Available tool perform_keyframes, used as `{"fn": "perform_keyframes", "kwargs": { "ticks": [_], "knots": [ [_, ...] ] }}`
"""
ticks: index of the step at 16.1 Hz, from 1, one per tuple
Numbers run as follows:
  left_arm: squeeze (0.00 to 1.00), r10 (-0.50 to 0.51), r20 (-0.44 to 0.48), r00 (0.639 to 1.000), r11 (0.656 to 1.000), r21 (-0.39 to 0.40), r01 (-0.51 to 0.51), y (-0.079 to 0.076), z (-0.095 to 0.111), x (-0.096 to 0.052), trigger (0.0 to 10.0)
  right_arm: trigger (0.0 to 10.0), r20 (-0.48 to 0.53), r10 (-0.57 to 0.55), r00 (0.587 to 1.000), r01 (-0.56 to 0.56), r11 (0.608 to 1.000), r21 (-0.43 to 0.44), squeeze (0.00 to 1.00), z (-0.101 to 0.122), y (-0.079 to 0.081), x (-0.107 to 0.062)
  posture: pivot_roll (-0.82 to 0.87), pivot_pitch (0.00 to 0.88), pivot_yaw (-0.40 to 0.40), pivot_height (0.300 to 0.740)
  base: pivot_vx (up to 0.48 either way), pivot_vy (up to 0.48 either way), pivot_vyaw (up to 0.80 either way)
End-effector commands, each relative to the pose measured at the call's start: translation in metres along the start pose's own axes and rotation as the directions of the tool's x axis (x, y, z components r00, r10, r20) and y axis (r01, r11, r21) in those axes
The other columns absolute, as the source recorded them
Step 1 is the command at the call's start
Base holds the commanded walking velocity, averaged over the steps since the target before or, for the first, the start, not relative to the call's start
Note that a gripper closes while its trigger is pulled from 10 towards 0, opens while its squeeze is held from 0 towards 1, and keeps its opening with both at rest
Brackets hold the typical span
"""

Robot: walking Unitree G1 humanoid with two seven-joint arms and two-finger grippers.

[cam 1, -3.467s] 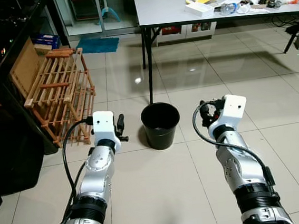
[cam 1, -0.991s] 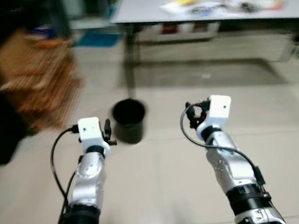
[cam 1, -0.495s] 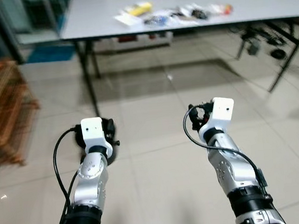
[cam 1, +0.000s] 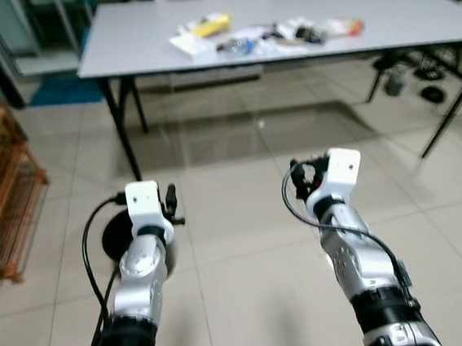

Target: Picking trash to rubbish bin

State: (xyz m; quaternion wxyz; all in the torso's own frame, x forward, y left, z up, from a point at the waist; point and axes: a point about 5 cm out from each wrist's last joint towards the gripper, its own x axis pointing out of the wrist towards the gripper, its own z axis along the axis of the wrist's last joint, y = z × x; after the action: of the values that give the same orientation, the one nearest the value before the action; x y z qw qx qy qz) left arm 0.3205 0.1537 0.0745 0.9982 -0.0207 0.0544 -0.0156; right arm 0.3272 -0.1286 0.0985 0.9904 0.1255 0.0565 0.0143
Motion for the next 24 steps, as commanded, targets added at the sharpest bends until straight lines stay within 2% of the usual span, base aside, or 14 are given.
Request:
{"fn": "perform_keyframes", "kwargs": {
  "ticks": [1, 15, 17, 18, 20, 21, 22, 24],
  "knots": [
    [0.0, -0.038, 0.008, 0.999, 0.999, -0.007, 0.038, -0.014, 0.002, 0.002, 10.0, 10.0, 0.008, -0.041, 0.999, 0.041, 0.999, -0.01, 0.0, 0.003, -0.013, 0.0, 0.03, 0.012, -0.026, 0.74, 0.48, 0.0, 0.0],
    [0.0, -0.067, 0.05, 0.996, 0.998, 0.008, 0.067, -0.022, 0.011, 0.005, 10.0, 10.0, 0.066, -0.044, 0.997, 0.046, 0.999, -0.026, 0.0, 0.017, -0.014, 0.004, 0.02, 0.0, -0.024, 0.74, 0.48, 0.0, 0.0],
    [0.0, -0.079, 0.119, 0.99, 0.996, 0.042, 0.074, -0.024, 0.025, 0.007, 10.0, 10.0, 0.124, -0.049, 0.991, 0.055, 0.997, -0.048, 0.0, 0.031, -0.015, 0.005, 0.02, 0.0, -0.024, 0.74, 0.48, 0.0, 0.0],
    [0.0, -0.089, 0.183, 0.979, 0.995, 0.053, 0.081, -0.027, 0.04, 0.008, 10.0, 10.0, 0.178, -0.043, 0.983, 0.057, 0.996, -0.073, 0.0, 0.045, -0.014, 0.005, 0.02, 0.0, -0.026, 0.74, 0.48, 0.0, 0.0],
    [0.0, -0.108, 0.252, 0.962, 0.993, 0.077, 0.091, -0.031, 0.059, 0.01, 10.0, 10.0, 0.23, -0.044, 0.972, 0.064, 0.995, -0.079, 0.0, 0.062, -0.014, 0.006, 0.02, 0.0, -0.026, 0.74, 0.48, 0.0, 0.0],
    [0.0, -0.118, 0.316, 0.941, 0.992, 0.088, 0.095, -0.033, 0.079, 0.012, 10.0, 10.0, 0.298, -0.042, 0.954, 0.068, 0.995, -0.077, 0.0, 0.085, -0.012, 0.006, 0.02, 0.0, -0.025, 0.74, 0.48, 0.0, 0.0],
    [0.0, -0.126, 0.352, 0.927, 0.99, 0.103, 0.096, -0.035, 0.09, 0.013, 10.0, 10.0, 0.341, -0.04, 0.939, 0.072, 0.994, -0.081, 0.0, 0.099, -0.011, 0.006, 0.02, 0.003, -0.022, 0.74, 0.48, 0.0, 0.0],
    [0.0, -0.131, 0.371, 0.92, 0.989, 0.108, 0.097, -0.035, 0.098, 0.013, 10.0, 10.0, 0.362, -0.036, 0.931, 0.069, 0.994, -0.08, 0.0, 0.107, -0.009, 0.005, 0.02, 0.003, -0.021, 0.74, 0.48, 0.0, 0.0]
  ]
}}
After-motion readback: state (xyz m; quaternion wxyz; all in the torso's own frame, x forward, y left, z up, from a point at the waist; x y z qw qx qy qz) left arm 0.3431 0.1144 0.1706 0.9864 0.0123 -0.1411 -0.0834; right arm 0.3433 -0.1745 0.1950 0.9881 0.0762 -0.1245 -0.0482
